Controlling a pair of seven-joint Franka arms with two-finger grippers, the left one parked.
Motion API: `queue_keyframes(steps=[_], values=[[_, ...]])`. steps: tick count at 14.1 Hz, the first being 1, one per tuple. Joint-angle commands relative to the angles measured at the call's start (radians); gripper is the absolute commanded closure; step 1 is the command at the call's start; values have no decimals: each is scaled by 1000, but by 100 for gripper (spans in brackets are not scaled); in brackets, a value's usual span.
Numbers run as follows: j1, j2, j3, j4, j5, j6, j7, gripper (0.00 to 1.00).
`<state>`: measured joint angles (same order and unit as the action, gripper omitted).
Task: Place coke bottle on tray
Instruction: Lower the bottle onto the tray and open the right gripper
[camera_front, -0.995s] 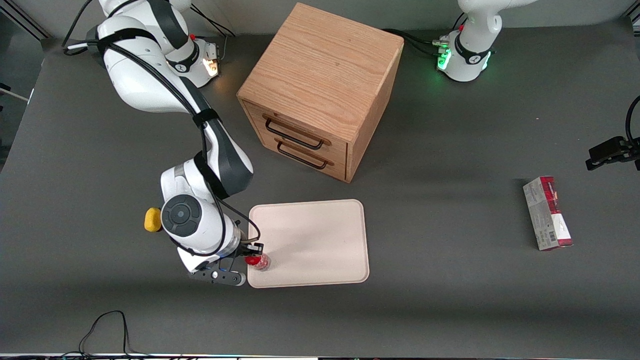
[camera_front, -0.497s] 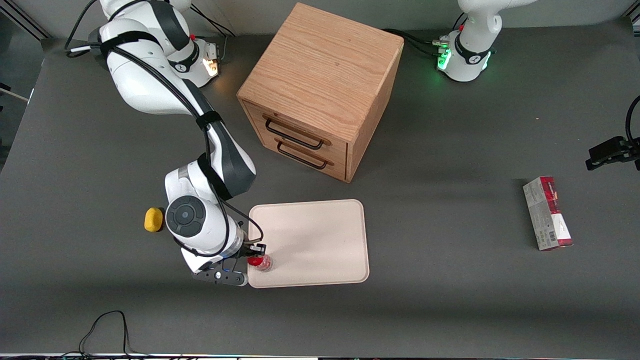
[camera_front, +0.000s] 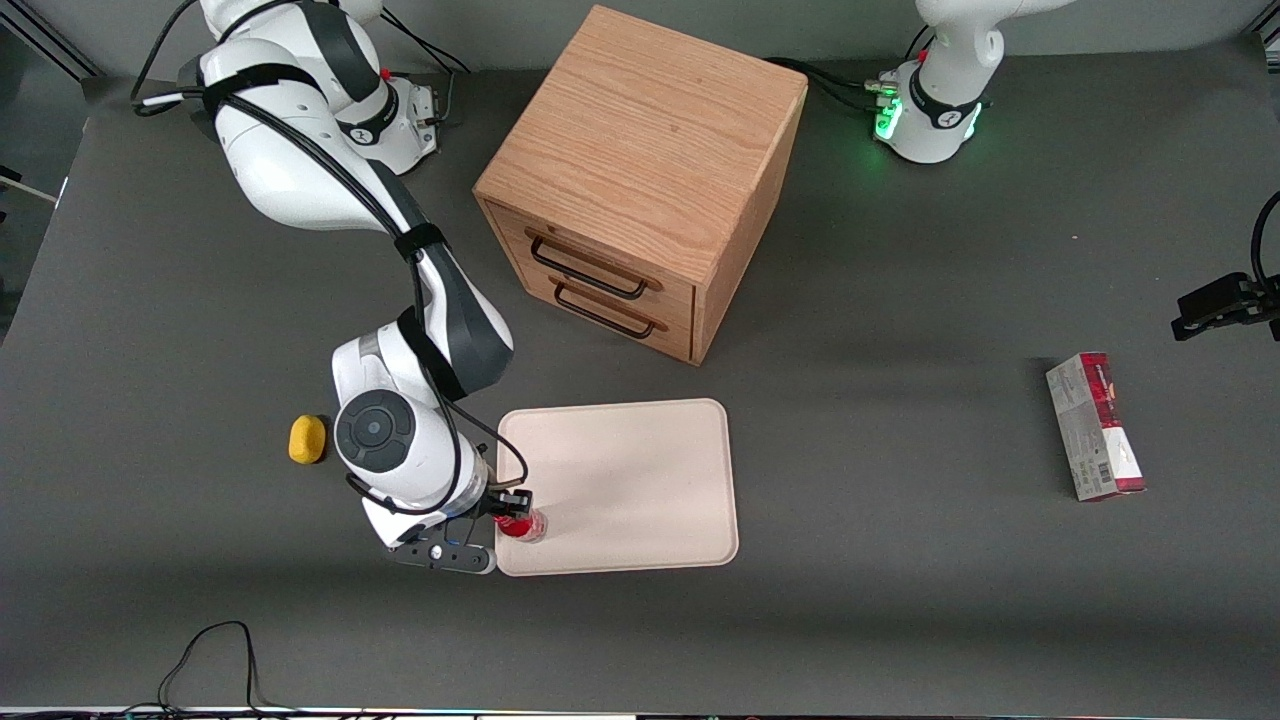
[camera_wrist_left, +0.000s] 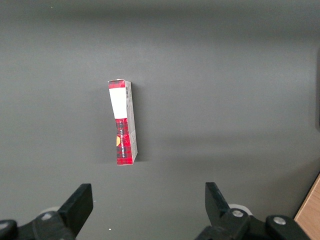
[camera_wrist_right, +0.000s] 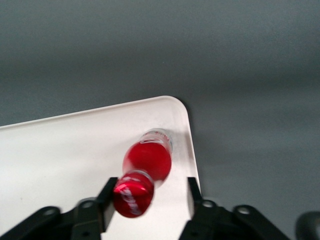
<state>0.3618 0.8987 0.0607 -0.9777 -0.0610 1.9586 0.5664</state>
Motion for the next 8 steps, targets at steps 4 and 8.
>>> queue_keyframes(steps=[4, 8], values=[[14, 14, -7, 34, -22, -3, 27, 0], [14, -10, -7, 34, -20, -13, 44, 0]])
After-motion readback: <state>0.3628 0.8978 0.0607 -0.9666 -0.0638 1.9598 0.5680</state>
